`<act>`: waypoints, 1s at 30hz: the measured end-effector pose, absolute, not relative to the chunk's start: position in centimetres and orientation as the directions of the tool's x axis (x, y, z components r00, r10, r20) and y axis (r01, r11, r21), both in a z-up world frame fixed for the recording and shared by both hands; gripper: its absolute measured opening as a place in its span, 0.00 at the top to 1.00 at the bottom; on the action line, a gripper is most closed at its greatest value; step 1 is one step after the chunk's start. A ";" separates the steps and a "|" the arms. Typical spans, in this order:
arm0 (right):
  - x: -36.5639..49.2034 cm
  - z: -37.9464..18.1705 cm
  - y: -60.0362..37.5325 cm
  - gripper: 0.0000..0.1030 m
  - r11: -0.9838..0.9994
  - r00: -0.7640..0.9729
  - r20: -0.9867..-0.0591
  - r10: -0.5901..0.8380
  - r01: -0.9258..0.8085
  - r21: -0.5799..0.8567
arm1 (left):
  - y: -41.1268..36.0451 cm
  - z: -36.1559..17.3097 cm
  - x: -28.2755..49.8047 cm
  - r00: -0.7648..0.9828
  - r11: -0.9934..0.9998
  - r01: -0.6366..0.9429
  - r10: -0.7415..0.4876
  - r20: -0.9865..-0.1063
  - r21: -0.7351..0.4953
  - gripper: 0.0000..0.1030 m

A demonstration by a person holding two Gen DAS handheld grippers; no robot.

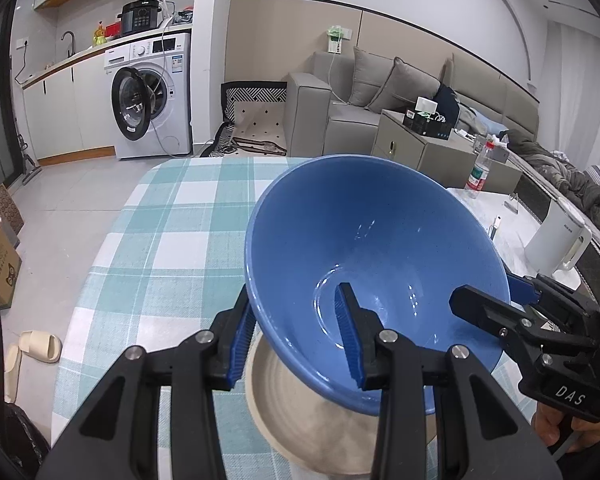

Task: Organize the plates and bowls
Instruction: 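Carry the stacked bowls with both grippers over the beige plate stack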

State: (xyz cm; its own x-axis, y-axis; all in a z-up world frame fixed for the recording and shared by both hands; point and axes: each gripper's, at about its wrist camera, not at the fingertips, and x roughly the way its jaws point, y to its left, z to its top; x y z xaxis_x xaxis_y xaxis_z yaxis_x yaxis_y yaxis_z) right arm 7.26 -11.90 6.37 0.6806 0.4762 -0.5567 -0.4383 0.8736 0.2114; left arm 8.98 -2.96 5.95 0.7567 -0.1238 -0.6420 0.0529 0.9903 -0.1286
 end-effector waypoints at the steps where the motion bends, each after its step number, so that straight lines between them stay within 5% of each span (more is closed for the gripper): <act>1: 7.2 6.2 -11.7 0.49 0.874 0.679 -0.560 0.475 -0.439 0.210 | -2.9 5.8 8.9 0.755 0.990 0.053 -0.123 -0.644 -0.128 0.63; 30: 7.0 4.0 -11.0 0.49 0.899 0.657 -0.629 0.415 -0.403 0.172 | -2.4 1.8 9.8 0.679 0.983 0.117 -0.182 -0.711 -0.140 0.63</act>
State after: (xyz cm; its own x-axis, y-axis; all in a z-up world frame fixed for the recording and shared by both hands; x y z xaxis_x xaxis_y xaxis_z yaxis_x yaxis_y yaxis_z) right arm 6.95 -10.96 3.97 0.6573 0.4151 -0.6291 -0.4034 0.8988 0.1716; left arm 9.83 -2.40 1.77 0.6790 -0.1823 -0.7111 0.1172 0.9832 -0.1401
